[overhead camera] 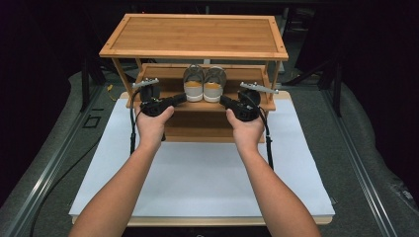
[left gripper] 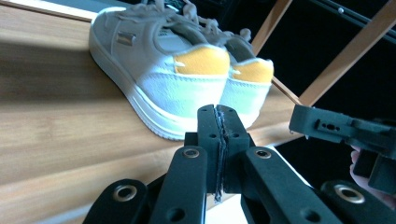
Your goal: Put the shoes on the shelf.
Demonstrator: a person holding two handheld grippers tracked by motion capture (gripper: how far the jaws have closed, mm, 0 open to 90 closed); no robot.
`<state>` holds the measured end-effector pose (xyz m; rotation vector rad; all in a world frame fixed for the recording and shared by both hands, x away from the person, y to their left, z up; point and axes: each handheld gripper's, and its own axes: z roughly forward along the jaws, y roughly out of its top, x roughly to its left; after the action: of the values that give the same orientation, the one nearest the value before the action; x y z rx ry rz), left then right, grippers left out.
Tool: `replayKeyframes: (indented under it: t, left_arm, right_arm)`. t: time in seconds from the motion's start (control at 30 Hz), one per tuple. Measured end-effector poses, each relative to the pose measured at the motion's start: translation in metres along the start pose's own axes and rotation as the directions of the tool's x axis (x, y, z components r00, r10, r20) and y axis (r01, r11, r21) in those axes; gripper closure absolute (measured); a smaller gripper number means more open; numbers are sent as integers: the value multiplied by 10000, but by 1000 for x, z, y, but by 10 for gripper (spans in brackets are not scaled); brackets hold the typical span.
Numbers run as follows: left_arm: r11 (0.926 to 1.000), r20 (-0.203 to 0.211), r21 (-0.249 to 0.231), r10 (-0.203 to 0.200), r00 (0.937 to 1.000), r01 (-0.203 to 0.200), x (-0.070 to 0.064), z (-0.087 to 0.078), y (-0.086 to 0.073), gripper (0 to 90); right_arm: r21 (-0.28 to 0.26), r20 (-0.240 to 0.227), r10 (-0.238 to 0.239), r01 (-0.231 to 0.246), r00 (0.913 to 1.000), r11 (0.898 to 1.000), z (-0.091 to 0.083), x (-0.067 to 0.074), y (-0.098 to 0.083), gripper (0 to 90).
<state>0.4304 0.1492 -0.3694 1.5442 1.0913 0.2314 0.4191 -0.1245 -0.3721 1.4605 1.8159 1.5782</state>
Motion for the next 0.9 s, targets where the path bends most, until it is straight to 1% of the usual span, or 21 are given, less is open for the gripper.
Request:
replayKeyframes:
  t: [0.03, 0.07, 0.13, 0.17, 0.2, 0.23, 0.27, 0.33, 0.4, 0.43, 0.47, 0.53, 0.57, 0.6, 0.63, 0.7, 0.73, 0.77, 0.8, 0.87, 0.9]
  left_arm:
    - [10000, 11, 27, 59, 10000, -59, 0, -2, 0, 890]
    - [10000, 39, 14, 28, 10000, -28, 0, -3, -1, 889]
    - [10000, 56, -10, 42, 10000, -42, 0, -6, -2, 886]
    - [10000, 99, 56, 72, 9999, -73, 1, -8, -2, 883]
    - [9999, 110, 105, 82, 9999, -83, 1, -10, -3, 879]
    - [9997, 102, 184, 149, 9998, -150, 1, -12, -4, 876]
    - [9997, 155, 182, 140, 9998, -143, 2, -14, -5, 871]
    - [9996, 286, 252, 100, 9995, -107, 4, -19, -8, 869]
    - [9994, 241, 279, 213, 9995, -219, 7, -25, -11, 869]
    - [9994, 243, 261, 199, 9995, -205, 7, -26, -13, 870]
    - [9992, 277, 312, 226, 9994, -235, 8, -29, -15, 870]
    - [9991, 260, 299, 291, 9992, -298, 9, -34, -19, 867]
    - [9989, 268, 342, 307, 9992, -316, 9, -36, -20, 860]
    - [9991, 281, 284, 294, 9992, -302, 9, -39, -22, 854]
    - [9992, 315, 210, 338, 9989, -344, 9, -42, -23, 845]
    - [9984, 310, 220, 510, 9982, -517, 8, -49, -27, 826]
    - [9981, 314, 184, 589, 9978, -595, 8, -52, -29, 813]
    - [9981, 337, 152, 593, 9977, -599, 7, -54, -31, 795]
    - [9976, 367, 121, 679, 9970, -684, 7, -57, -33, 786]
    - [9961, 428, 163, 864, 9953, -872, 6, -63, -39, 756]
    - [9953, 431, 202, 940, 9946, -949, 6, -65, -43, 743]
  right_arm:
    - [-5, -47, 16, -16, 10000, 10000, -2, 1, 0, 900]
    - [-81, -129, -18, 17, 9999, 10000, -3, 2, -1, 900]
    - [143, -112, -180, 182, 9998, 9997, -8, 4, 0, 897]
    - [148, -101, -217, 219, 9997, 9997, -8, 5, -1, 895]
    - [-12, -201, -257, 257, 9995, 9997, -9, 6, -2, 893]
    - [1, -252, -289, 289, 9993, 9996, -10, 7, -2, 890]
    - [163, -200, -338, 342, 9992, 9993, -12, 7, -2, 889]
    - [97, -195, -376, 378, 9991, 9992, -15, 8, -2, 887]
    - [239, -134, -439, 442, 9989, 9987, -19, 7, -4, 885]
    - [262, -176, -489, 493, 9987, 9984, -22, 6, -5, 885]
    - [104, -144, -483, 485, 9987, 9988, -22, 6, -7, 884]
    - [217, -113, -485, 488, 9988, 9986, -27, 5, -11, 883]
    - [234, -128, -513, 516, 9986, 9984, -30, 5, -13, 883]
    - [180, -134, -528, 530, 9985, 9984, -32, 5, -15, 881]
    - [223, -147, -550, 553, 9984, 9982, -35, 5, -17, 877]
    - [241, -99, -656, 659, 9978, 9975, -41, 5, -21, 869]
    - [255, -123, -749, 752, 9971, 9968, -44, 6, -23, 861]
    - [271, -57, -945, 946, 9955, 9951, -48, 6, -25, 854]
    - [132, 13, -1081, 1081, 9941, 9941, -51, 7, -27, 853]
    - [241, 62, -1196, 1194, 9928, 9926, -56, 6, -33, 847]
    - [420, 123, -1202, 1196, 9927, 9919, -59, 5, -36, 841]
